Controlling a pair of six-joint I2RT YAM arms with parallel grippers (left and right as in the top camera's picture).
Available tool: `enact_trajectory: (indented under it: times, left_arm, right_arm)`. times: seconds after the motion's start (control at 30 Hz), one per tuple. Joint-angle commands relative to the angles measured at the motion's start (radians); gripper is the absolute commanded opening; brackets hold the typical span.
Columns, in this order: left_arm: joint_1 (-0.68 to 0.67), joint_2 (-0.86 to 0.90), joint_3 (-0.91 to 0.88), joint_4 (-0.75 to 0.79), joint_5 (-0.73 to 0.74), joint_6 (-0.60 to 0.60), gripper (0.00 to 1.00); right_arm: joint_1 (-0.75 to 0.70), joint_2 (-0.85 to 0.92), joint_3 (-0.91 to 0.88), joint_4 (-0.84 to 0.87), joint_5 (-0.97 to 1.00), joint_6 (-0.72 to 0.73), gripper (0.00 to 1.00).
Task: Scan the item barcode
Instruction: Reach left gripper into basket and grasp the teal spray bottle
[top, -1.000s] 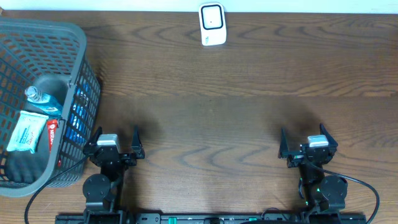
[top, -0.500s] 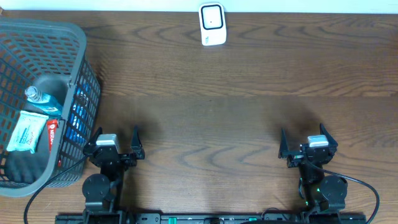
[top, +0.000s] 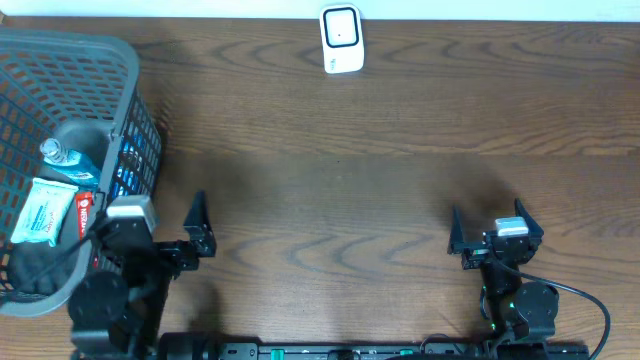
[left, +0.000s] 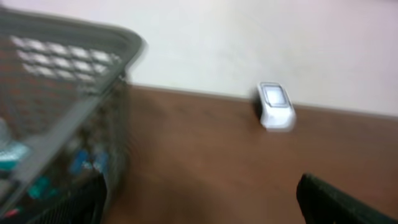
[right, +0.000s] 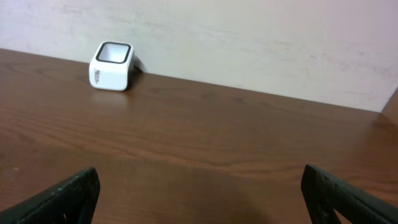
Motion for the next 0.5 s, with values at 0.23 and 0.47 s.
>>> enact_trajectory:
  times: [0.23, 0.47]
  left_arm:
    - [0.001, 0.140, 0.114, -0.077, 0.434, -0.009, 0.98]
    - [0.001, 0.325, 0.394, -0.166, 0.137, -0.140, 0.98]
  right_arm:
    - [-0.005, -0.009, -0.001, -0.004, 0.008, 0.008, 0.99]
    - [-0.005, -0.009, -0.001, -0.004, 0.008, 0.008, 0.99]
